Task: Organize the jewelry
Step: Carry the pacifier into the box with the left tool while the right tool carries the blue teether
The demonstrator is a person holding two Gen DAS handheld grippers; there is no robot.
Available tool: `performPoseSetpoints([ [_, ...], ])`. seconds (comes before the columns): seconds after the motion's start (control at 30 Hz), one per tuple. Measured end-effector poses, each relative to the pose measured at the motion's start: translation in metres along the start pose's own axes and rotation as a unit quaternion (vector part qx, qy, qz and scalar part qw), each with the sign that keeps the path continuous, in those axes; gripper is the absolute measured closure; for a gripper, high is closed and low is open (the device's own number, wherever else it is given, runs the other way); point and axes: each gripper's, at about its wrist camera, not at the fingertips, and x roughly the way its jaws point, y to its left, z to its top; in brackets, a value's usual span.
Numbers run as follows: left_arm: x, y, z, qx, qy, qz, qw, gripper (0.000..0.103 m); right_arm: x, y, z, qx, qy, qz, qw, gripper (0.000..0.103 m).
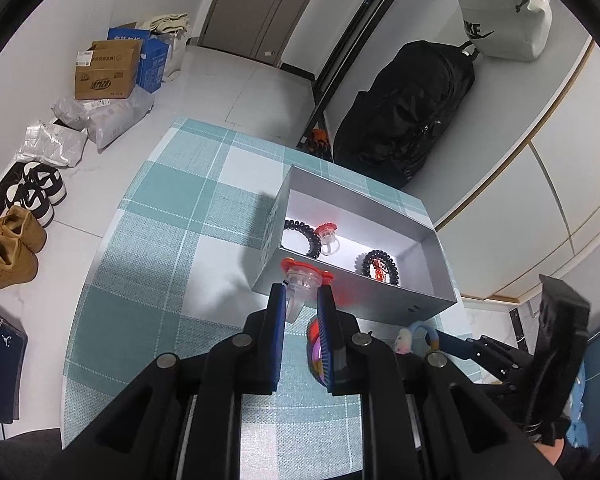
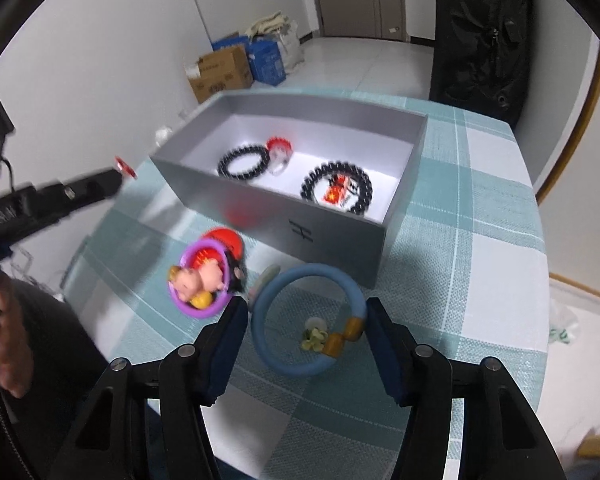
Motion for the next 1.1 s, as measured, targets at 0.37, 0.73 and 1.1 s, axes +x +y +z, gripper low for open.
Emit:
performPoseSetpoints([
  [0.37,0.001,-0.013,0.001,0.016,0.006,-0.028,0.9994,0.092,-0.038,0.000,0.012,0.031,-0.074,0.067,0.995,0.044],
  [0.73,0.013,-0.045,0.019,0.074,0.029,-0.034,0.9963,0.092,-0.051,-0.018,0.034,0.075,-0.126,0.106,0.983,0.044],
  [1.1,0.043,-0.054,0.046,0.078,0.038,-0.047,0.9951,0.092,-0.042,-0.043,0.055,0.121,-0.136,0.128,0.975,0.044],
])
